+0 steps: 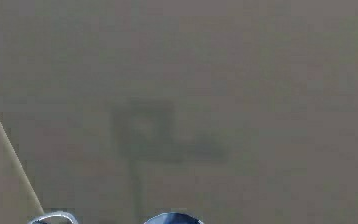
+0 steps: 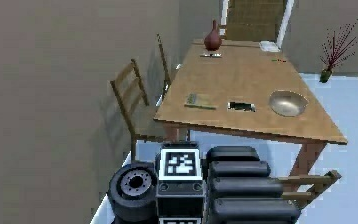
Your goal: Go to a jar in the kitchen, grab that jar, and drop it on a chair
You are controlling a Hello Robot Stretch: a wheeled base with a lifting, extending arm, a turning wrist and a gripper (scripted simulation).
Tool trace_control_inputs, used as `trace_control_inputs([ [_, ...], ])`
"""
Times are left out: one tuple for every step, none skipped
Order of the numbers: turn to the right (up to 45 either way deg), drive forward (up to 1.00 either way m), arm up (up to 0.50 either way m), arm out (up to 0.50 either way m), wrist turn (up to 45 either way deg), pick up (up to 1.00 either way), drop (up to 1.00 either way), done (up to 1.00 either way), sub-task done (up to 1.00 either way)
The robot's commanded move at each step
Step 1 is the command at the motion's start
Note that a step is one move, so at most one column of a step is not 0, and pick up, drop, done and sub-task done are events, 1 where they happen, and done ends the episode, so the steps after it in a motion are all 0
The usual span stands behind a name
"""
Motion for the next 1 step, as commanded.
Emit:
trace_control_inputs([
  [0.0, 0.15, 0.00, 0.00, 0.0, 0.00, 0.00, 0.00, 0.00],
])
